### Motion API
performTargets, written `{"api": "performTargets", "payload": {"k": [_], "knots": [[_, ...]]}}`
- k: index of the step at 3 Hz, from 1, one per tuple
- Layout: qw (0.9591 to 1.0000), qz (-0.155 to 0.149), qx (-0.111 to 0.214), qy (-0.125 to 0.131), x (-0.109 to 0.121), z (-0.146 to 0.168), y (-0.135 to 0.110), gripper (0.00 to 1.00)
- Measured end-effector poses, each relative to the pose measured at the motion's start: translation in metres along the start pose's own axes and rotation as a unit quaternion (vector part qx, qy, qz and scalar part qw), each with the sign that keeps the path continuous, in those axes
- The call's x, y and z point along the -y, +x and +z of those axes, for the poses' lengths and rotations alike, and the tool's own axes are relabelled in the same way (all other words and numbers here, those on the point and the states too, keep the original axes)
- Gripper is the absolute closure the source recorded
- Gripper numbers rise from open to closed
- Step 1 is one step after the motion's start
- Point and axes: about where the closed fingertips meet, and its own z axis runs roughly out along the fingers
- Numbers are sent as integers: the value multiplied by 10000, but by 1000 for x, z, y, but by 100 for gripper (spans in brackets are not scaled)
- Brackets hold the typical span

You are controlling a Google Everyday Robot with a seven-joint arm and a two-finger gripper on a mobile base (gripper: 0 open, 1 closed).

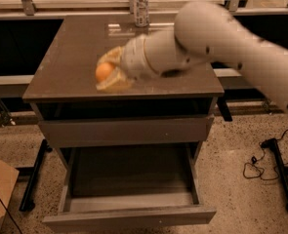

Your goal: Pick orange from middle drawer and place on counter

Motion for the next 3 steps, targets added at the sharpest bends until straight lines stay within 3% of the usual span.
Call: {"api": "performTargets", "payload": {"k": [1,2,3], "knots": [[9992,-266,123,268,38,-13,-35,100],[9992,-35,123,386,34,0,-17,100],[9976,370,7,586,64,33,32,100]]}}
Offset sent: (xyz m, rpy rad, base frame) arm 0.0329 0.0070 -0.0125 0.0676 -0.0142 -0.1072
